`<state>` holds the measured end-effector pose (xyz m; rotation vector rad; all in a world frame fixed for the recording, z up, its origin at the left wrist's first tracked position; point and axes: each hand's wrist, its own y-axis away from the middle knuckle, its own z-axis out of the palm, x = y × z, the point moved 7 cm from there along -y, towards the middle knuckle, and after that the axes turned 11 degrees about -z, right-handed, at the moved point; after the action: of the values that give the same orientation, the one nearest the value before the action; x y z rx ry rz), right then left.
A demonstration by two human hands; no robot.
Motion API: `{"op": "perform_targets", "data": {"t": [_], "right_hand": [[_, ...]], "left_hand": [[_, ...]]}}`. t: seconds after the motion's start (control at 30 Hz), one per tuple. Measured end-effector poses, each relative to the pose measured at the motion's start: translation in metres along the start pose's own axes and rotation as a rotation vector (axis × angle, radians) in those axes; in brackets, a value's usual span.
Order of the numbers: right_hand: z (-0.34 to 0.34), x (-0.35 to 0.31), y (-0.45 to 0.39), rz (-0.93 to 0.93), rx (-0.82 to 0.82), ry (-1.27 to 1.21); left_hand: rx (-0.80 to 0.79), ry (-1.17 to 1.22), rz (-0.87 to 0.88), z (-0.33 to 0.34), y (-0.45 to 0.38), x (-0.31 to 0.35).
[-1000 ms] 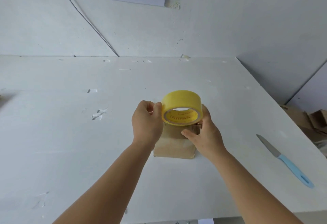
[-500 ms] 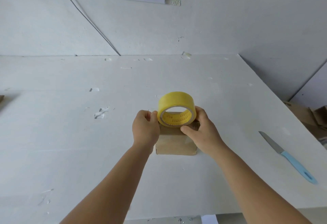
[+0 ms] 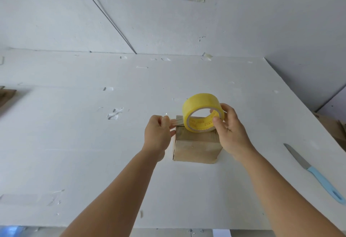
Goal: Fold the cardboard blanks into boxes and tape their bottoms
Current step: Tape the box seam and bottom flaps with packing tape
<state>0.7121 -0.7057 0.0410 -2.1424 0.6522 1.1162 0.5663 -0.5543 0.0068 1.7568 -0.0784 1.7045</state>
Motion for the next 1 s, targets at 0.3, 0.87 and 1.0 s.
{"op": "perform_targets", "data": {"t": [0.3,0.87,1.0], "right_hand": [[0.014,-0.001,0.001,-0.023,-0.028,0.095],[0.005,0.006,-0.001,-0.101,0.086,0.081],[0.006,0.004,0.001,-0.112,0.090,0.091]], "left_hand": [[-0.073,0.111,-0.135,-0.005,-0.010,-0.014],[-0.116,0.057,-0.302,-0.009,-0.022,-0.046],[-0.155,-0.027,-0.320,-0.002,-0.028,-0.059]]}}
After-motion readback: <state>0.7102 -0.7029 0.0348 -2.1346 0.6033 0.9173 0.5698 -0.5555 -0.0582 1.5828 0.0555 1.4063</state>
